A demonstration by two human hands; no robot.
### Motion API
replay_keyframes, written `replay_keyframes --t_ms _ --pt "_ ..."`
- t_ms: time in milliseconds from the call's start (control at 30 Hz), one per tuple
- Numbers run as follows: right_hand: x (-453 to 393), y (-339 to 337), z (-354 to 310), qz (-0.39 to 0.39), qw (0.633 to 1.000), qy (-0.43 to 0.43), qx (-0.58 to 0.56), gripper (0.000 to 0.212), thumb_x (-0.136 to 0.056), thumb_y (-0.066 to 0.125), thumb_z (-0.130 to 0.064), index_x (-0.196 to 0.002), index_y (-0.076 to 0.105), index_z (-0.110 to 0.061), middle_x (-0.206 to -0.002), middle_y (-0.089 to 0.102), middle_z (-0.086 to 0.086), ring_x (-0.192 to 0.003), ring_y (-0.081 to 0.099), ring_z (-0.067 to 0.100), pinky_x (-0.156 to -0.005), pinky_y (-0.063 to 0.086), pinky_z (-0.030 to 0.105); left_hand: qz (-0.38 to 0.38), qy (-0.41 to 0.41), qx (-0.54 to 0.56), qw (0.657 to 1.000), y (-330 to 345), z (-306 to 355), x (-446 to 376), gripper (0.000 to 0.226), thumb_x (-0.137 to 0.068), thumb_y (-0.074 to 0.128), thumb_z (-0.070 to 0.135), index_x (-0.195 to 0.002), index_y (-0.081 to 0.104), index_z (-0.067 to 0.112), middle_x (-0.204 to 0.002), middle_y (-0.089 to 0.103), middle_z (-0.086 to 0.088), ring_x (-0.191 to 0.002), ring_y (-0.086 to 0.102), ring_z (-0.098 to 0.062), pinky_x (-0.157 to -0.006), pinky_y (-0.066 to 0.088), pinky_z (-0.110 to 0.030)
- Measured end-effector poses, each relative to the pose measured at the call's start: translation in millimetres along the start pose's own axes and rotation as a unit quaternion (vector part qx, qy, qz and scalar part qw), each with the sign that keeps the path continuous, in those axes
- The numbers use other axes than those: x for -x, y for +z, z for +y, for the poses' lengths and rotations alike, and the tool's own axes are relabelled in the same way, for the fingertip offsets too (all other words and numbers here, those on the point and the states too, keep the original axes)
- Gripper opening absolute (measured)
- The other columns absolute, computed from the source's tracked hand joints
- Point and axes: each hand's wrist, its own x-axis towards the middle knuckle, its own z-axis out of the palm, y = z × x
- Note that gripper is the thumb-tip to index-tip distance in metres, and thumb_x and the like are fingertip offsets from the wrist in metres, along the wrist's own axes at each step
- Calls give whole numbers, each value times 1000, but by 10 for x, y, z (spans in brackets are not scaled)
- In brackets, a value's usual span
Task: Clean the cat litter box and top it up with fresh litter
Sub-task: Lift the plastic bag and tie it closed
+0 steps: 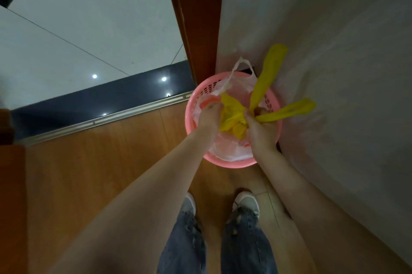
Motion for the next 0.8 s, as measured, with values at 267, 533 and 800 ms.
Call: replay_keyframes --t_ms 267,533,800 --pt "-312 99 397 -28 991 -18 132 10 -87 66 -15 -82 61 -23 -77 63 -6 -83 63 20 -67 48 15 12 84 -19 996 -87 -158 -144 33 -90 55 11 -121 62 19 -111 68 0 -109 63 -22 -99 50 -40" --pt "-429 183 403 -65 958 -76 270 42 -88 64 -25 -128 53 -19 -107 59 -9 -97 59 13 -81 43 23 -48 296 -258 918 -146 -32 -95 26 -89 63 8 -113 65 15 -106 60 8 -97 52 -8 -85 41 -17" --pt "-468 146 349 -4 982 -119 149 23 -91 55 -11 -113 58 -8 -92 64 3 -82 62 14 -72 51 25 3 306 -366 879 22 -170 -439 24 -95 48 9 -118 52 15 -104 57 -5 -96 57 -21 -80 40 -23"
